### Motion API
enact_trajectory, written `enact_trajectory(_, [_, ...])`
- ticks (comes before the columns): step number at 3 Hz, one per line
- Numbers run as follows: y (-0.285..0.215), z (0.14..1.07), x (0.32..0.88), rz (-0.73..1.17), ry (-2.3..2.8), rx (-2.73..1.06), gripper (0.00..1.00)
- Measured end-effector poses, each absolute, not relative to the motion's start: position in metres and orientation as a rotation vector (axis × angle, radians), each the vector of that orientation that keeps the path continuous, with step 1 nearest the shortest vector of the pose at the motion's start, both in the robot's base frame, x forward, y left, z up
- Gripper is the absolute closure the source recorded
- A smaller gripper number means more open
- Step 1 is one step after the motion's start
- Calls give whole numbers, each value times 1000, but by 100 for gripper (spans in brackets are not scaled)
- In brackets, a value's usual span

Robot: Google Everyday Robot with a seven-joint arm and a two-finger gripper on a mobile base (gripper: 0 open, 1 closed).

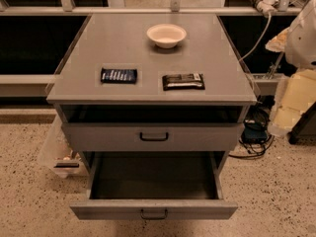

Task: Place rxbar blueberry into middle drawer

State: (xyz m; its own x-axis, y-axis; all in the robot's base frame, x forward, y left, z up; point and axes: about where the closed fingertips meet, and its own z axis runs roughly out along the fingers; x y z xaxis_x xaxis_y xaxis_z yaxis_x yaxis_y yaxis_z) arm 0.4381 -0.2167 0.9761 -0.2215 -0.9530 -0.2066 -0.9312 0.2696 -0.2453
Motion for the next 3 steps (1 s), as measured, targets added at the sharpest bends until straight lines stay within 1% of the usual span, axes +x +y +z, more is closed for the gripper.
enact_trajectory(1, [-217, 976, 438, -98, 2232, -1725, 0])
enact_trajectory(2, [-201, 975, 449, -6, 2149, -1722, 0])
enact_trajectory(3, [-134, 977, 493, 216, 1906, -1789, 0])
